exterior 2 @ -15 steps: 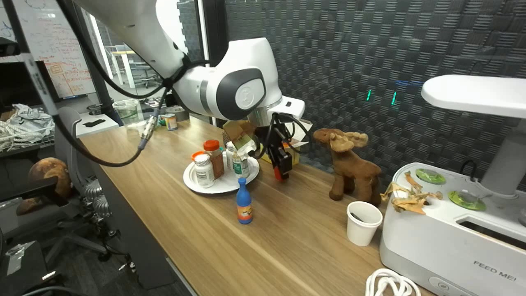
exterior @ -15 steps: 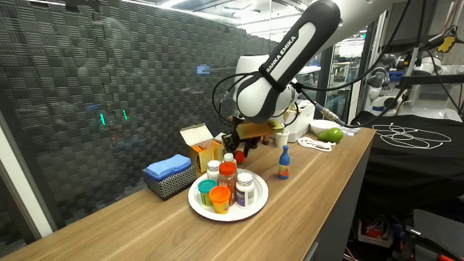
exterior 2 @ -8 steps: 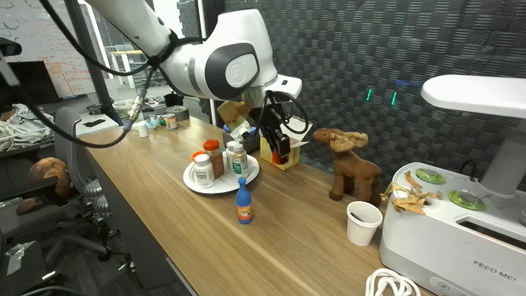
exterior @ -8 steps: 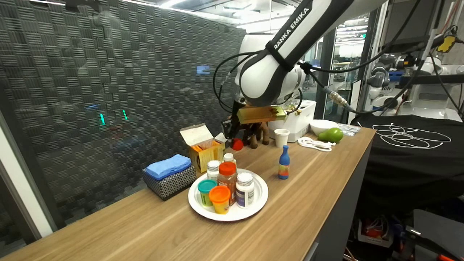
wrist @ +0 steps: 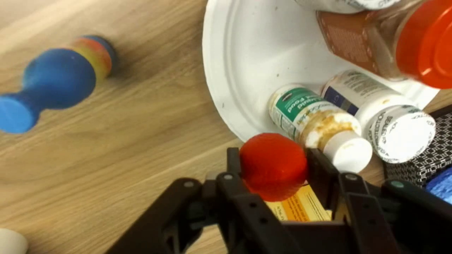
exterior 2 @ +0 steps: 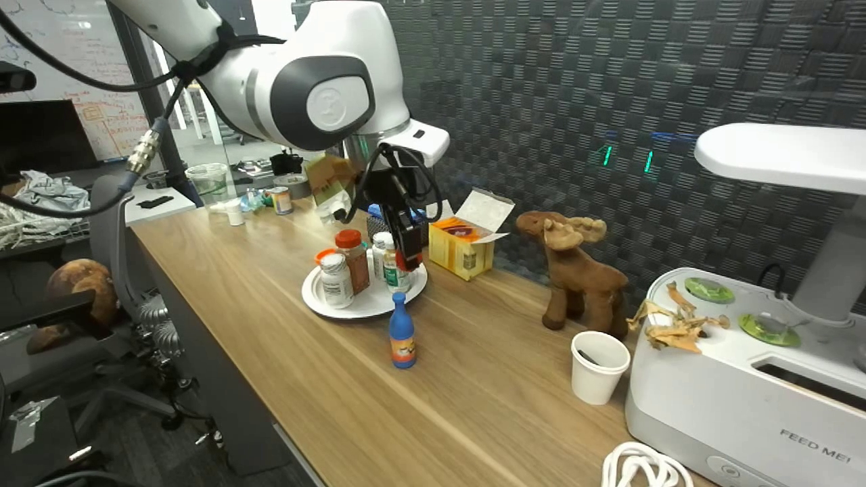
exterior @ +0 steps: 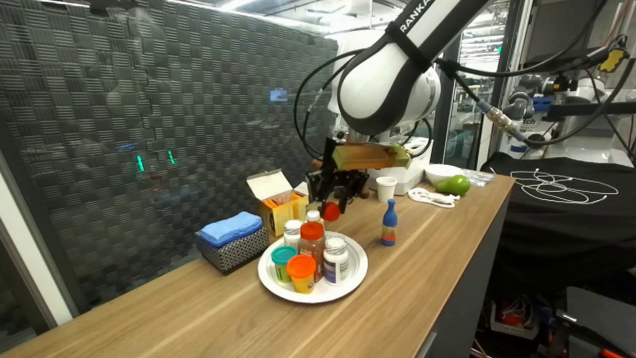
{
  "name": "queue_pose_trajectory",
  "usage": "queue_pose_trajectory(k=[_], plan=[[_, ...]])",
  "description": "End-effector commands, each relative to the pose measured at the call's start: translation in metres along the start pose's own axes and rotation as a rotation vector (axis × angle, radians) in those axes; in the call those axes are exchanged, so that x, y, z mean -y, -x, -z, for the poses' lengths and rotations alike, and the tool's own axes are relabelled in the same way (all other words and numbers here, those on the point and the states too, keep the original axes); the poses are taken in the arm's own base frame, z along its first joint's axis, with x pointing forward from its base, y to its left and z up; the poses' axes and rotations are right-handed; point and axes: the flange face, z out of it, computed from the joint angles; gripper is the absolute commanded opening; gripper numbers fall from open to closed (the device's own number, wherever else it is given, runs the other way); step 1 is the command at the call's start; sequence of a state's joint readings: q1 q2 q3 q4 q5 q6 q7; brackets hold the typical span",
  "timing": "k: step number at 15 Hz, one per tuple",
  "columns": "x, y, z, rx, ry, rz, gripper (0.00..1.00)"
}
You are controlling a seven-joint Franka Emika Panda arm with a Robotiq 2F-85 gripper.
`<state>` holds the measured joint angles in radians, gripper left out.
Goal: Put all the containers and the orange plushie that are around the white plate on the white plate
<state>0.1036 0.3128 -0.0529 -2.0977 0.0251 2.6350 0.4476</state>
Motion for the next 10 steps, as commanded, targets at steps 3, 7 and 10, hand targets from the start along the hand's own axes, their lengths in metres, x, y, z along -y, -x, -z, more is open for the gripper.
queue_pose_trajectory(k=[3, 7, 10], plan=[[-0.010, 0.021, 0.026, 0.047, -0.026, -0.025, 0.25], [-0.011, 0.030, 0.030, 0.088, -0.046, -0.030, 0.25], [-0.009, 0.038, 0.026, 0.134, -0.065, -0.013, 0.25]])
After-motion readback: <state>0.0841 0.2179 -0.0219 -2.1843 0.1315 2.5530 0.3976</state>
